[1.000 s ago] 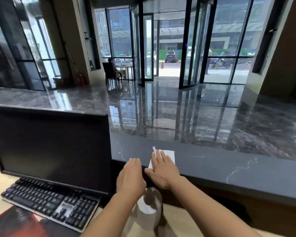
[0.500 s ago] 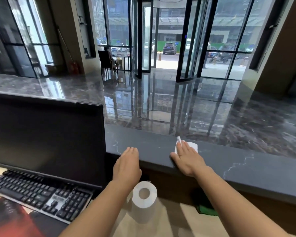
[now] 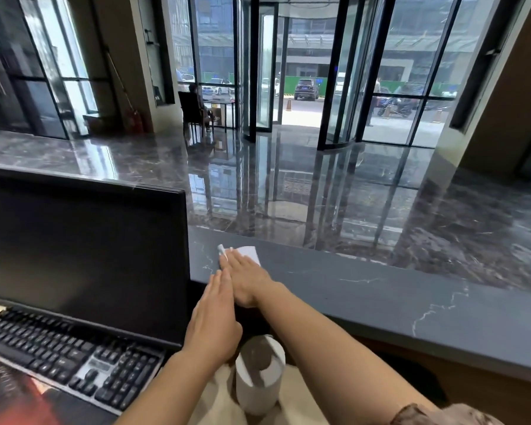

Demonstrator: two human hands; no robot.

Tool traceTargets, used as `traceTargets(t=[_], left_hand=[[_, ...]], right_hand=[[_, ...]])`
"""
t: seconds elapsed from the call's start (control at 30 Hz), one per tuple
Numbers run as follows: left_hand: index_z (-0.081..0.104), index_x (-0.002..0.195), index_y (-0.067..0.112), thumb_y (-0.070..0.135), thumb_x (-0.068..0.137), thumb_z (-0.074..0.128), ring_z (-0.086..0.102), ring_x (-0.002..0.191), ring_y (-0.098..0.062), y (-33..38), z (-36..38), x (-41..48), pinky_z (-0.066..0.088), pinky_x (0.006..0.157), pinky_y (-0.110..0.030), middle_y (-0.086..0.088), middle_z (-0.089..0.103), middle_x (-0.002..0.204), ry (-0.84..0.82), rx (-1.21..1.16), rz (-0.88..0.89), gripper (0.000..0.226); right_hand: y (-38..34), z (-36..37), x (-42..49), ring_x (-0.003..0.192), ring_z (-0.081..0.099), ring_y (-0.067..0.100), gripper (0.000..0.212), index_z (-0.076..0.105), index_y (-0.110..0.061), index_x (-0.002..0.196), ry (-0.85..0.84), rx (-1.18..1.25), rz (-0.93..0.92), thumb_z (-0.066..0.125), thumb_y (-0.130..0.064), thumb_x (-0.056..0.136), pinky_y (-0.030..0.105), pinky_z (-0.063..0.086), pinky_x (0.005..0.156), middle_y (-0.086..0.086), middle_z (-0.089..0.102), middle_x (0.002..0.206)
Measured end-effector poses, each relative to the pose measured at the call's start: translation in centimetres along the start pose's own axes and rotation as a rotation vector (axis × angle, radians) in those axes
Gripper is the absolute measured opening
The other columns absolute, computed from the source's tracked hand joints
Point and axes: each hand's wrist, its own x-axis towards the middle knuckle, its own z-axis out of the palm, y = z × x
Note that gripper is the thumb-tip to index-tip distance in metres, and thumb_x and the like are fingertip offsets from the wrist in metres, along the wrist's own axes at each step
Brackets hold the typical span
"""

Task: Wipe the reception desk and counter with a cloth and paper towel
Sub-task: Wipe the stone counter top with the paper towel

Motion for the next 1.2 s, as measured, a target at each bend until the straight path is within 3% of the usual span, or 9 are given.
traceTargets(t=[0.1,0.27,0.5,0.67,0.73,1.0,1.1,1.2], left_hand=[[-0.008,0.153,0.014,-0.008,0.084,0.038,-0.007,0.148,-0.012,0.2,0.4,0.1,0.009,0.122,-0.031,-0.001,-0.008,0.162,-0.02,0.016,0.015,0.086],[-0.006,0.153,0.011,-0.004,0.089,0.04,-0.006,0.149,-0.013,2.0,0.9,0.4,0.007,0.122,-0.03,-0.002,-0.006,0.162,-0.081,0.063,0.046,0.081],[-0.002,0.154,0.012,-0.002,0.091,0.044,0.0,0.149,-0.014,5.2,2.4,0.4,0.005,0.122,-0.031,-0.002,-0.001,0.162,-0.14,0.114,0.101,0.079],[0.0,0.154,0.013,-0.003,0.09,0.043,0.003,0.149,-0.014,5.5,2.4,0.2,0.005,0.122,-0.03,-0.002,0.003,0.162,-0.129,0.087,0.116,0.079],[0.0,0.154,0.012,-0.004,0.09,0.041,0.004,0.149,-0.014,5.0,1.9,0.0,0.007,0.122,-0.029,-0.002,0.003,0.162,-0.107,0.055,0.1,0.078],[-0.003,0.154,0.018,-0.005,0.087,0.04,0.014,0.147,-0.014,1.6,0.1,-0.2,0.021,0.119,-0.03,-0.001,0.009,0.161,0.021,-0.052,-0.001,0.083],[-0.011,0.152,0.017,-0.005,0.084,0.041,0.003,0.149,-0.013,0.2,-0.2,0.1,0.018,0.119,-0.03,-0.001,-0.004,0.162,0.065,-0.029,-0.012,0.088],[-0.013,0.152,0.013,-0.007,0.086,0.037,-0.011,0.148,-0.01,-0.5,-0.4,0.1,0.008,0.122,-0.031,-0.001,-0.016,0.16,0.02,-0.007,-0.004,0.085]], right_hand=[[1.8,-0.5,0.7,0.15,-0.005,0.019,0.065,-0.01,-0.01,0.154,0.007,0.049,0.051,0.022,-0.036,0.103,0.036,0.003,0.122,0.008,-0.008,0.162],[9.7,-1.0,-3.1,0.15,0.001,0.024,0.071,-0.008,-0.014,0.154,0.058,0.129,0.362,0.019,-0.049,0.1,0.04,0.007,0.122,0.009,-0.006,0.162],[19.0,0.2,-16.3,0.149,-0.011,0.018,0.064,-0.013,-0.011,0.153,0.049,0.085,0.638,0.01,-0.044,0.103,0.035,-0.002,0.122,0.006,-0.017,0.161],[19.2,0.2,-17.2,0.149,-0.01,0.023,0.069,-0.013,-0.005,0.152,0.076,0.127,0.777,0.015,-0.045,0.102,0.038,0.0,0.122,0.012,-0.014,0.161],[16.7,-0.1,-14.9,0.149,-0.011,0.023,0.069,-0.012,-0.006,0.153,0.072,0.129,0.676,0.017,-0.045,0.103,0.038,-0.001,0.121,0.012,-0.014,0.161],[1.2,-0.5,-2.4,0.15,-0.004,0.02,0.065,-0.004,-0.01,0.155,0.016,0.095,-0.124,0.03,-0.033,0.104,0.031,0.0,0.121,0.007,-0.005,0.163],[-0.8,-0.9,1.1,0.15,-0.004,0.018,0.064,-0.003,-0.012,0.154,-0.003,0.085,-0.211,0.032,-0.033,0.105,0.03,0.001,0.119,0.007,-0.002,0.163],[0.0,-1.1,4.1,0.15,-0.006,0.019,0.062,-0.006,-0.011,0.155,-0.026,0.034,-0.119,0.023,-0.036,0.106,0.033,0.001,0.12,0.009,-0.006,0.163]])
